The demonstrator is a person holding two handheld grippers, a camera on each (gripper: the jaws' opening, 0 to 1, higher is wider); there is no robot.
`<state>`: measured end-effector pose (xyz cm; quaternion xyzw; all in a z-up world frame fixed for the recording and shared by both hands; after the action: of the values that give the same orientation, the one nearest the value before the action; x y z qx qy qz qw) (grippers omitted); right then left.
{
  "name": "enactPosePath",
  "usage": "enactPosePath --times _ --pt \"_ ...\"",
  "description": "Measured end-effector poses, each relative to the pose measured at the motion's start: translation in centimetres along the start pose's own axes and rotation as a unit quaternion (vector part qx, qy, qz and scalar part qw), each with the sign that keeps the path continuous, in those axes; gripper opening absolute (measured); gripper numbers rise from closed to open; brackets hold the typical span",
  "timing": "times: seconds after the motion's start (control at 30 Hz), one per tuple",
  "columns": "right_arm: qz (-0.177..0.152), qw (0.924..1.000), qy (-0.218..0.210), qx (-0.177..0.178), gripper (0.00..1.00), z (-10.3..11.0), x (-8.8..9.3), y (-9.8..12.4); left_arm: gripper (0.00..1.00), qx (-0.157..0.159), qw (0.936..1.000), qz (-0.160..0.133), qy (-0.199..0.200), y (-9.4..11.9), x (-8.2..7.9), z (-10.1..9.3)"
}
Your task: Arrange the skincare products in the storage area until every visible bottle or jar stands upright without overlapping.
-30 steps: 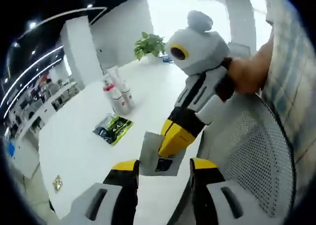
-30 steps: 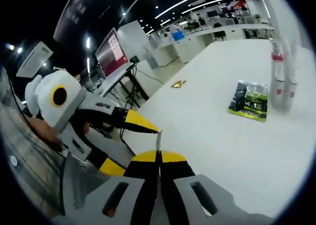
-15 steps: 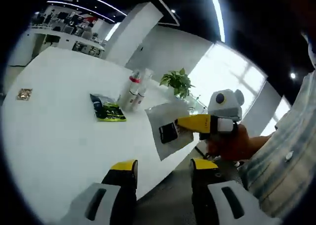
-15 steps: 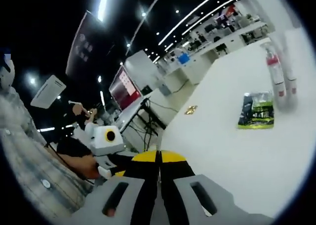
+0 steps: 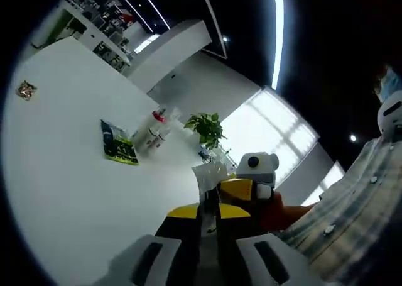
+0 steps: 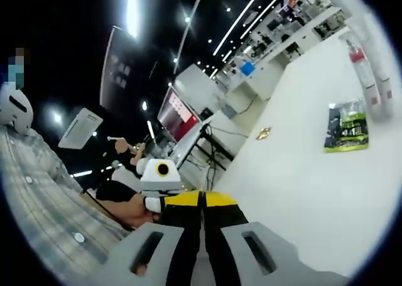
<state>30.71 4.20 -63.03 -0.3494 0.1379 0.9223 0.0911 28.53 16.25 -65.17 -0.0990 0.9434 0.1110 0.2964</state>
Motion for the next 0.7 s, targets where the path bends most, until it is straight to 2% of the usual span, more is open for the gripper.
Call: enactPosePath --times 0.07,0.17,0.27,0.37,0.43,0.5,0.53,0.63,0.7 --pt "-0.003 1.0 -0.003 0.001 0.01 0.0 0.0 0.0 0.01 0.007 0.9999 -0.005 0.007 0.1 -0.1 -0.1" --pt "0.001 0.9994 0.024 0.026 0.06 -0.1 0.0 -0.1 0.01 0.008 0.9999 -0.004 0.011 0.2 -0.1 -0.1" --pt "0.003 0.9993 0.028 0.024 0.11 0.1 0.1 -0.4 0.0 0.016 0.9997 -0.01 0.017 0.4 -0.2 -0.2" --pt "0.014 0.9992 0.035 0.017 0.15 0.5 0.4 -0.7 0.0 0.027 0.9995 -0.002 0.017 0.2 0.0 -0.5" --pt "0.025 0.9983 0.05 0.015 0.15 0.7 0.7 -0.9 0.0 0.041 0.9989 0.017 0.017 -0.2 0.4 -1.0" --pt "0.03 0.9978 0.058 0.015 0.13 0.9 0.8 -1.1 0.0 0.043 0.9983 0.039 0.011 -0.5 1.0 -1.1" --pt "0.029 0.9966 0.077 0.008 0.07 1.1 0.7 -1.1 0.0 0.043 0.9979 0.047 0.014 -0.6 1.2 -1.1" --pt "0.027 0.9977 0.06 -0.017 0.02 1.4 0.7 -0.9 0.0 0.042 0.998 0.046 0.014 -0.6 1.2 -1.0" --pt "0.023 0.9976 0.062 -0.018 0.01 1.5 0.7 -0.8 0.0 0.046 0.9979 0.043 0.015 -0.5 1.1 -1.1"
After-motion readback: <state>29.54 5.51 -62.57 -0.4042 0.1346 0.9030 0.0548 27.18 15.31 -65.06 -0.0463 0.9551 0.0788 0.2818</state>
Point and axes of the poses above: the point that each gripper's makers call its tool centre point, and the gripper's own axes: y roughly backward along the fingers, z roughly to its left, x roughly out of its underside, the point moved 6 cm from there along y, roughly backward along the fingers, and after that the axes turned 7 degrees about z, right-handed, at the moved point
